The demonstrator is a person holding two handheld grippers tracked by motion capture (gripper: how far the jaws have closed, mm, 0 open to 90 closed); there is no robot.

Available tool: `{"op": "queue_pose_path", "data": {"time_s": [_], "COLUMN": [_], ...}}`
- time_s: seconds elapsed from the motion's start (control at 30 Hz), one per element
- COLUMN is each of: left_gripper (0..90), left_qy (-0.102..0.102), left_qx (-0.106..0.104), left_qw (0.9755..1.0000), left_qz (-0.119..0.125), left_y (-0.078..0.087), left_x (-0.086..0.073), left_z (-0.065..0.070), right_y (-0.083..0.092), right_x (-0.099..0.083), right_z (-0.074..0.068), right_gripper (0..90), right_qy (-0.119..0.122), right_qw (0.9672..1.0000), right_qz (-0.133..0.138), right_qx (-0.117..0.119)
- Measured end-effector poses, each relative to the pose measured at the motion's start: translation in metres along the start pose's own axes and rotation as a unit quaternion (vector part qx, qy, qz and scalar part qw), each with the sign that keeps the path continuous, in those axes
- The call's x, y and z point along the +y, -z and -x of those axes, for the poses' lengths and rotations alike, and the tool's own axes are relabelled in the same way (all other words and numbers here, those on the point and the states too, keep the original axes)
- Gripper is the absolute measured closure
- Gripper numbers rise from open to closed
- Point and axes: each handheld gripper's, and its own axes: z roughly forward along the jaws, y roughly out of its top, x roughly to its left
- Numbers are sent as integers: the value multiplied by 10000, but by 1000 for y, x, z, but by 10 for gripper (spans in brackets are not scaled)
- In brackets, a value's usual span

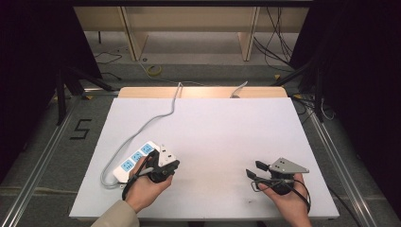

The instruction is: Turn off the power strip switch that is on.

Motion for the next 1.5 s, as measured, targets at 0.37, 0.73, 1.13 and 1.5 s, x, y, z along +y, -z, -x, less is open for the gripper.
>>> {"op": "queue_pose_path", "data": {"time_s": [0.37,0.73,1.13,1.5], "left_gripper": [895,895,895,895], "left_qy": [122,277,391,482], "left_qx": [57,173,329,404], "left_qw": [9999,9995,9987,9979], "left_qz": [-29,-42,-89,-135], "left_y": [4,9,15,18], "left_x": [-1,-3,-4,-6], "left_z": [-8,-18,-26,-33], "right_y": [-1,-1,-1,-1], "right_x": [0,0,1,1], "right_z": [-2,-2,-2,-2], "right_gripper": [480,473,470,470], "right_qy": [36,39,59,81], "right_qw": [10000,10000,10000,10000], "right_qz": [-42,-38,-42,-27], "right_qx": [20,3,-2,8]}}
